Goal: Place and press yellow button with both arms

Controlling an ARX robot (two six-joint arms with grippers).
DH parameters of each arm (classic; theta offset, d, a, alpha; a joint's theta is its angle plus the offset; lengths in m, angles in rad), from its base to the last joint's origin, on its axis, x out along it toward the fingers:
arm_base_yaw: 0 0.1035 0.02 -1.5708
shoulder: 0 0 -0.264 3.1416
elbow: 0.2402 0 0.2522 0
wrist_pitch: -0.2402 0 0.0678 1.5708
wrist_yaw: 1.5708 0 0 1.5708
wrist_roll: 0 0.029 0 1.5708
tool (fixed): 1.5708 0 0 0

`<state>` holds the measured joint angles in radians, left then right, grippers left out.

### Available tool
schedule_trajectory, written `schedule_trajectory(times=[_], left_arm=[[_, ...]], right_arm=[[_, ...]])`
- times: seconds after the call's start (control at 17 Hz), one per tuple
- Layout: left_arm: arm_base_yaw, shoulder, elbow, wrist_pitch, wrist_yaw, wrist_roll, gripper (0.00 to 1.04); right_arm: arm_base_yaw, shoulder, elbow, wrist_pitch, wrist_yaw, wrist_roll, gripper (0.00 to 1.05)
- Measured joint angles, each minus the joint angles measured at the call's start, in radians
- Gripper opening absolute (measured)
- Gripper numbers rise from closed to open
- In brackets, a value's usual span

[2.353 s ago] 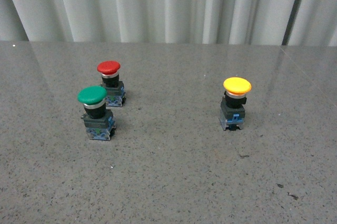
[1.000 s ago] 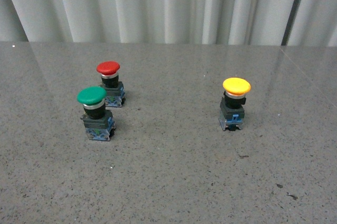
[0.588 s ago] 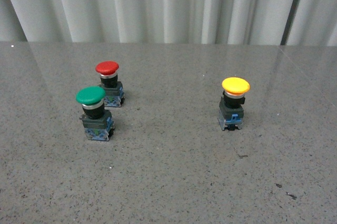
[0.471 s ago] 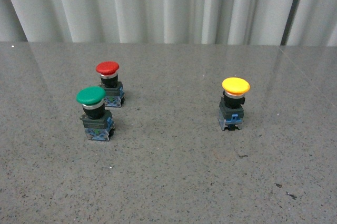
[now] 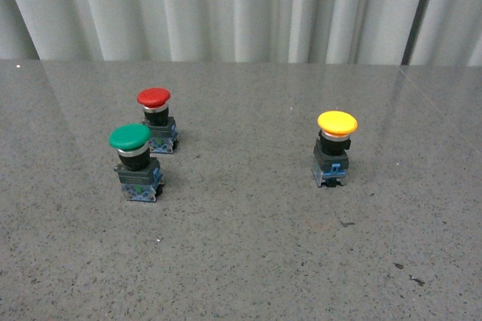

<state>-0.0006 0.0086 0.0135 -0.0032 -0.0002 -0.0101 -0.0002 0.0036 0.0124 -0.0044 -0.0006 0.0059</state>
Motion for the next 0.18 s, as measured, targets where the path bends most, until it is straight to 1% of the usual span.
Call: schedule_trajectory(times=[0.06, 0.12, 0.18], left_arm=[[0.000, 0.000, 0.000, 0.000, 0.000, 0.000, 0.98], [0.000, 0.000, 0.000, 0.000, 0.000, 0.000, 0.98], [0.000, 0.000, 0.000, 0.000, 0.000, 0.000, 0.98]], right_arm=[[0.000, 0.000, 0.000, 0.000, 0.000, 0.000, 0.94], [0.000, 0.000, 0.000, 0.000, 0.000, 0.000, 0.97], [0.000, 0.000, 0.000, 0.000, 0.000, 0.000, 0.98]])
